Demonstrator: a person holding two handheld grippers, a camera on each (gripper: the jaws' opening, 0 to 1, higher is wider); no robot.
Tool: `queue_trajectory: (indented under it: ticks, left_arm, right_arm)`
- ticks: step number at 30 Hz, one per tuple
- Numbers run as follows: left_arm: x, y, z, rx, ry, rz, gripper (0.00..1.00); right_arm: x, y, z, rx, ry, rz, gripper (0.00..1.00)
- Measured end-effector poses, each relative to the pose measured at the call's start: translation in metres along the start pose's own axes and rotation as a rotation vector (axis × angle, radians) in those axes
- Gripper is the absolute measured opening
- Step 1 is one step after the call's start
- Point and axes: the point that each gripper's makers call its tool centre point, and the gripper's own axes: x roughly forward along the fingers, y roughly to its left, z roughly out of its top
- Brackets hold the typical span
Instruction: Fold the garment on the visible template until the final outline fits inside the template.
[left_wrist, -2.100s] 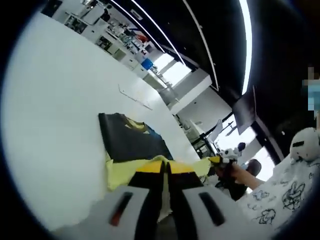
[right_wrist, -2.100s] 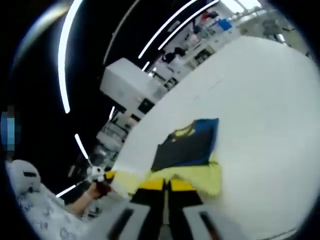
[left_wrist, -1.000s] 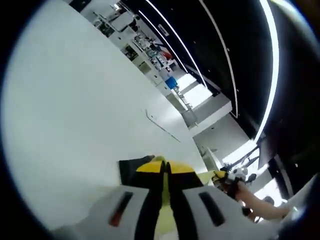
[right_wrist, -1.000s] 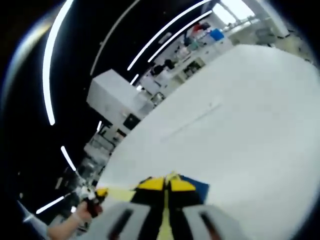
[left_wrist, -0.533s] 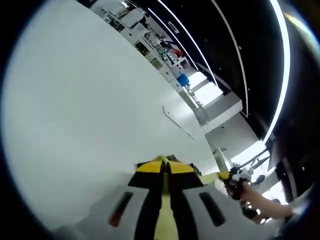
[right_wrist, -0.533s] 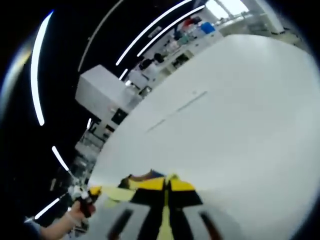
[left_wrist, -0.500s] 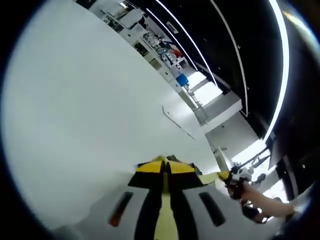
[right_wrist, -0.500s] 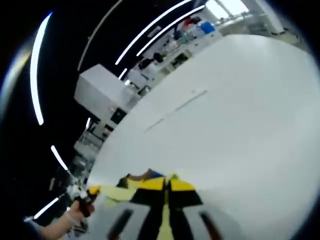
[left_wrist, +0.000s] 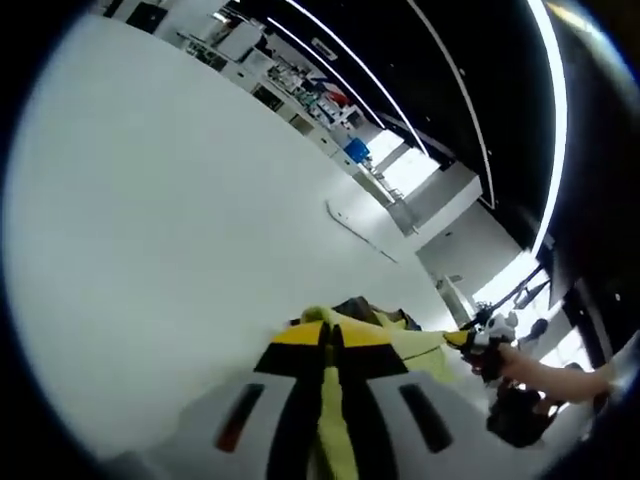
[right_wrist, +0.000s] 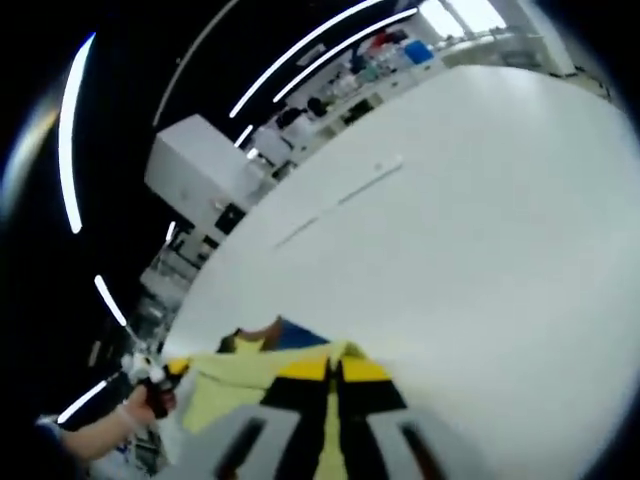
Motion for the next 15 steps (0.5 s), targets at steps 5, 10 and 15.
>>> queue_trajectory:
  ticks: [5,10,15]
  left_arm:
    - [-0.004,-0.011,0.002,0.149,0.013,-0.035,0.3]
    - [-0.002,0.033,0.012,0.314,0.095,-0.087,0.65]
    - [-0.003,0.023,-0.002,0.406,0.166,-0.172,0.78]
  right_arm:
    - [-0.005,0.014,0.001,-0.127,-0.013,0.04,0.11]
    - [-0.01,0.028,-0.002,-0.34,-0.009,0.06,0.49]
    - [-0.011,0.039,-0.013,-0.45,0.02,0.098,0.8]
